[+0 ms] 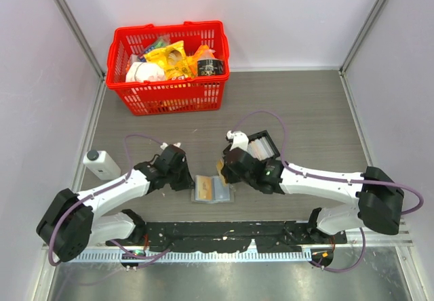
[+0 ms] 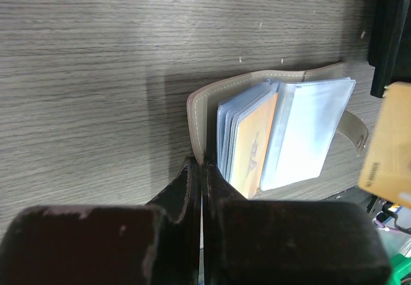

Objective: Put the credit cards into the card holder
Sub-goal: Insert the credit card into the card holder.

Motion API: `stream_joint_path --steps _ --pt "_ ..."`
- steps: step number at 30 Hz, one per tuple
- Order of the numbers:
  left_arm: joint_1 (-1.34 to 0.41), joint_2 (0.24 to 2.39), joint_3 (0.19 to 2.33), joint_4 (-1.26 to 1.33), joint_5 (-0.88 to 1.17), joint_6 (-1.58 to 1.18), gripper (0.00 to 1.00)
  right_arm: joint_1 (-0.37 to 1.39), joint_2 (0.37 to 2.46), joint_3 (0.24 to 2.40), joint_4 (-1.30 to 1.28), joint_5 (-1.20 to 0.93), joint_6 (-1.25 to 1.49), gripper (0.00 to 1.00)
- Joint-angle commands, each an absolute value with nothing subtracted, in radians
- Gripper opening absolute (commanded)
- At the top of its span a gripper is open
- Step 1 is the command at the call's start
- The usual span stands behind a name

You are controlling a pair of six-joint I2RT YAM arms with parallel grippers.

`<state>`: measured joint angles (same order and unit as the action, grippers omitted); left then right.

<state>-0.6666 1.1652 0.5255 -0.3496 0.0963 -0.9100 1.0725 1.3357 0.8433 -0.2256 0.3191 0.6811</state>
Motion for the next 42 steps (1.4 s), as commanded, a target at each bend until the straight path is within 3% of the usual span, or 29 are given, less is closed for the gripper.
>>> stream_joint_path --steps 1,13,29,42 --pt "-0.669 1.141 0.503 -0.354 0.058 -0.942 0.0 1.126 1.331 0.796 -0.244 0.414 0.811 0.01" --pt "-0.669 1.126 0.463 -0.331 0.057 -0.976 0.0 1.215 1.407 0.798 -0.302 0.607 0.874 0.01" --pt "-0.669 1.163 0.463 -0.302 0.066 -0.977 0.0 1.236 1.52 0.808 -0.186 0.512 0.847 0.01" --pt "-0.669 1.183 0.463 -0.284 0.071 -0.977 0.0 1.252 1.563 0.917 -0.256 0.514 0.802 0.01"
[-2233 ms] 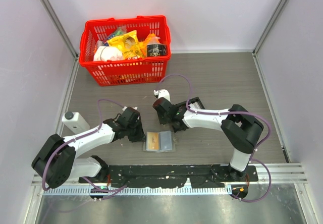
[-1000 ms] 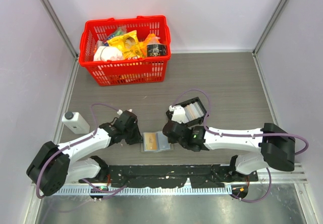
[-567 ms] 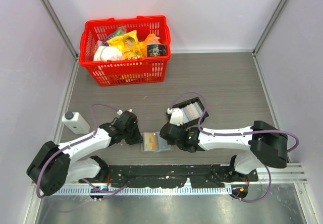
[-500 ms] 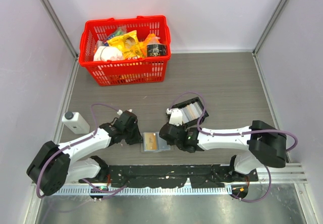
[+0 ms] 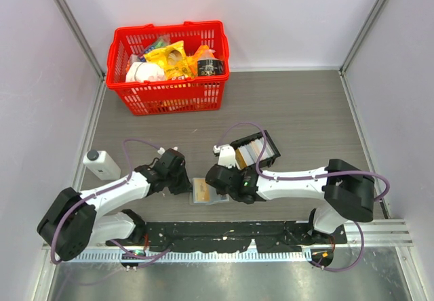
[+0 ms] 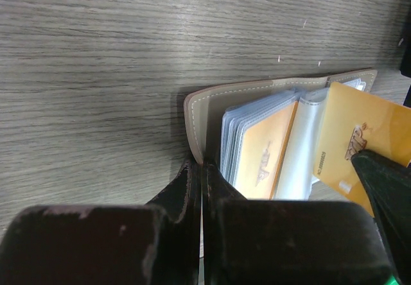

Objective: Put the credit cards into the card holder
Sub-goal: Insert the credit card into the card holder.

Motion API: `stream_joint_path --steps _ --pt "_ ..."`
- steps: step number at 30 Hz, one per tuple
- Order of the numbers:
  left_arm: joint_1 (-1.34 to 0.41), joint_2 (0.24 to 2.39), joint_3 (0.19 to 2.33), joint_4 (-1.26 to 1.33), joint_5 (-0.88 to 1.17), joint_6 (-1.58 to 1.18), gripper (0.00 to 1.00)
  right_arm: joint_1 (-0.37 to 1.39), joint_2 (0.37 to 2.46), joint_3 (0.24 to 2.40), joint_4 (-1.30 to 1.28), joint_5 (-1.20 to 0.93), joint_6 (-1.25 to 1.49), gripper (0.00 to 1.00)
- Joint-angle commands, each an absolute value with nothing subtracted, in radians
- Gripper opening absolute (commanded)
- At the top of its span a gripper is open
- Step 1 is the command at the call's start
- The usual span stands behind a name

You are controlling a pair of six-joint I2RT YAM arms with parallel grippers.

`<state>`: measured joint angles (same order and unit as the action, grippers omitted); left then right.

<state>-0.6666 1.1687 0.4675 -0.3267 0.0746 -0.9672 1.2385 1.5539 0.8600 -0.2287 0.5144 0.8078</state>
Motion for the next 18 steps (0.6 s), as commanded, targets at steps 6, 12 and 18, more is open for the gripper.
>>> stream_joint_path --steps 6,12,18 --pt "-0.669 1.184 0.46 -0.279 0.069 -0.977 0.0 1.255 1.542 0.923 -0.216 0.473 0.775 0.01" --pt "-0.669 1.204 0.457 -0.261 0.071 -0.98 0.0 1.25 1.543 0.899 -0.107 0.379 0.799 0.01" --pt "-0.669 1.2 0.448 -0.268 0.055 -0.982 0.0 1.244 1.523 0.891 -0.11 0.413 0.804 0.01"
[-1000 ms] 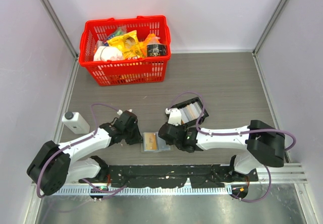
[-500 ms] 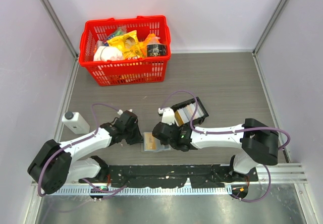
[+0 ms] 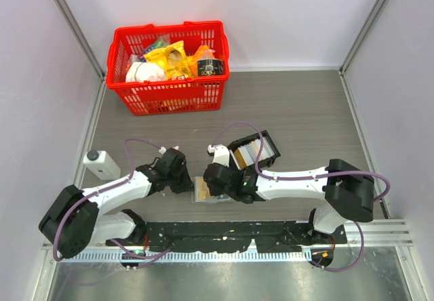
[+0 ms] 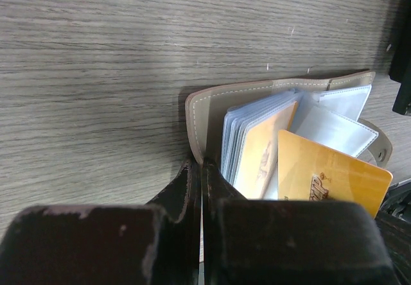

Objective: Put the credit cards into the card holder
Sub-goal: Insert the credit card into the card holder.

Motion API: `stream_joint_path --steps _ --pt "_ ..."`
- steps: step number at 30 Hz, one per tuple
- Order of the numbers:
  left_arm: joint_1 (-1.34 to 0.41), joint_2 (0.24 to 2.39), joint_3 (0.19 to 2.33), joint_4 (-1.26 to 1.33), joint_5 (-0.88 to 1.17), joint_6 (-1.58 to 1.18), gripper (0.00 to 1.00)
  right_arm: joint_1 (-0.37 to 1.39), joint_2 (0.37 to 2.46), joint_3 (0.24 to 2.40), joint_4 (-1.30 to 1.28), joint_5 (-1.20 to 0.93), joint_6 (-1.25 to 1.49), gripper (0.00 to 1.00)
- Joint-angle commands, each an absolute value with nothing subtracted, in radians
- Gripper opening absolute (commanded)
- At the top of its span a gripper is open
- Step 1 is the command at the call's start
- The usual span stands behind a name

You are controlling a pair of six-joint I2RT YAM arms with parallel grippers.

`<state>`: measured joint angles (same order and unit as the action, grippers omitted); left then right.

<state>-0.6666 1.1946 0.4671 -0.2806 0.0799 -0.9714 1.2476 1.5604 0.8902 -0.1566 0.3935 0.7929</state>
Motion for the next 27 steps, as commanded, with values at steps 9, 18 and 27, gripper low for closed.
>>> stream_joint_path --steps 9,18,27 --pt "-0.669 1.204 0.422 -0.262 0.037 -0.986 0.0 1.207 1.382 0.865 -0.208 0.541 0.795 0.01" --pt "-0.669 1.21 0.419 -0.264 0.034 -0.982 0.0 1.203 1.361 0.815 -0.339 0.609 0.896 0.01" --pt "-0.669 1.213 0.423 -0.262 0.037 -0.98 0.0 1.203 1.451 0.799 -0.288 0.561 0.891 0.01"
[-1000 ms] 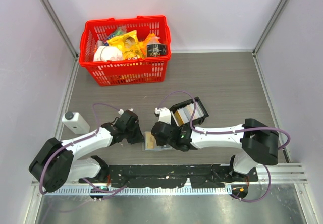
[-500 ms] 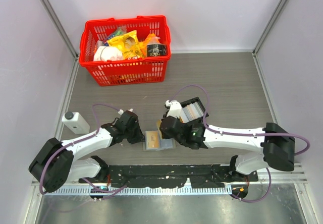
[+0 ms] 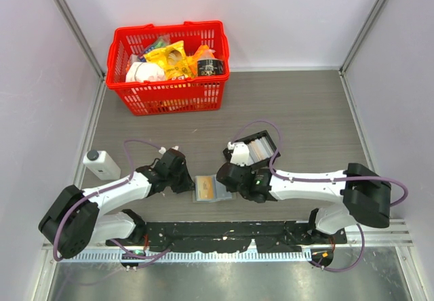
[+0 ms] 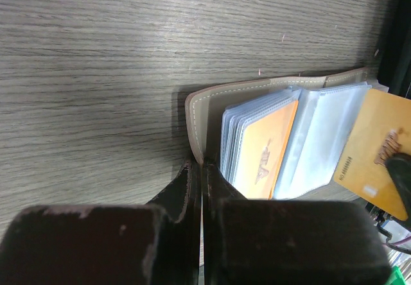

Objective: Put the credit cards into the card holder
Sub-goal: Insert the credit card into the card holder.

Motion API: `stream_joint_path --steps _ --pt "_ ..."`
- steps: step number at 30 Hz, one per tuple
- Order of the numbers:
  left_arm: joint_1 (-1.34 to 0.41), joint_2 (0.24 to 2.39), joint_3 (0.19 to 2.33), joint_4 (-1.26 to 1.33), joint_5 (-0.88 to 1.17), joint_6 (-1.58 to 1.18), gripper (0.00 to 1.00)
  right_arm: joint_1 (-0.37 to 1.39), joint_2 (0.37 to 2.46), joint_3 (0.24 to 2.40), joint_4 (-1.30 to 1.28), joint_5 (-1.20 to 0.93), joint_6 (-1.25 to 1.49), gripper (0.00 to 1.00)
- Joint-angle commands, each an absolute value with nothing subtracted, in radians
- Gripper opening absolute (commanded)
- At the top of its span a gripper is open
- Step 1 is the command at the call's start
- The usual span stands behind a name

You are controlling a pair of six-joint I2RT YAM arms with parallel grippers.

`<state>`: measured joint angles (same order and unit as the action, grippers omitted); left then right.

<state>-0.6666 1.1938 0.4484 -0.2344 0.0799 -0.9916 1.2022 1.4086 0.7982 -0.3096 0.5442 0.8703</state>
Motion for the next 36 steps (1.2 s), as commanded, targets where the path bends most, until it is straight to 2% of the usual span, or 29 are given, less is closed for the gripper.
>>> stream_joint_path --steps 1,7,14,27,30,33,36 --pt "-0.669 1.216 0.423 -0.261 0.037 -0.979 0.0 1.203 1.459 0.805 -0.294 0.561 0.89 0.01" --pt "-0.669 1.219 0.419 -0.252 0.04 -0.983 0.0 1.232 1.555 0.838 -0.333 0.591 0.894 0.01" --pt "-0.669 1.233 0.422 -0.244 0.043 -0.986 0.0 1.258 1.624 0.864 -0.167 0.446 0.867 0.01" --pt "-0.669 1.256 0.419 -0.232 0.044 -0.988 0.0 1.232 1.5 0.867 -0.016 0.402 0.767 0.01" --pt "-0.67 1.253 0.416 -0.232 0.038 -0.989 0.0 1.212 1.467 0.856 0.041 0.327 0.749 0.01" --pt "-0.669 1.261 0.417 -0.229 0.034 -0.989 0.0 1.203 1.473 0.877 0.026 0.288 0.744 0.01" --pt "-0.67 1.278 0.416 -0.224 0.026 -0.991 0.0 1.2 1.43 0.879 -0.023 0.354 0.741 0.01"
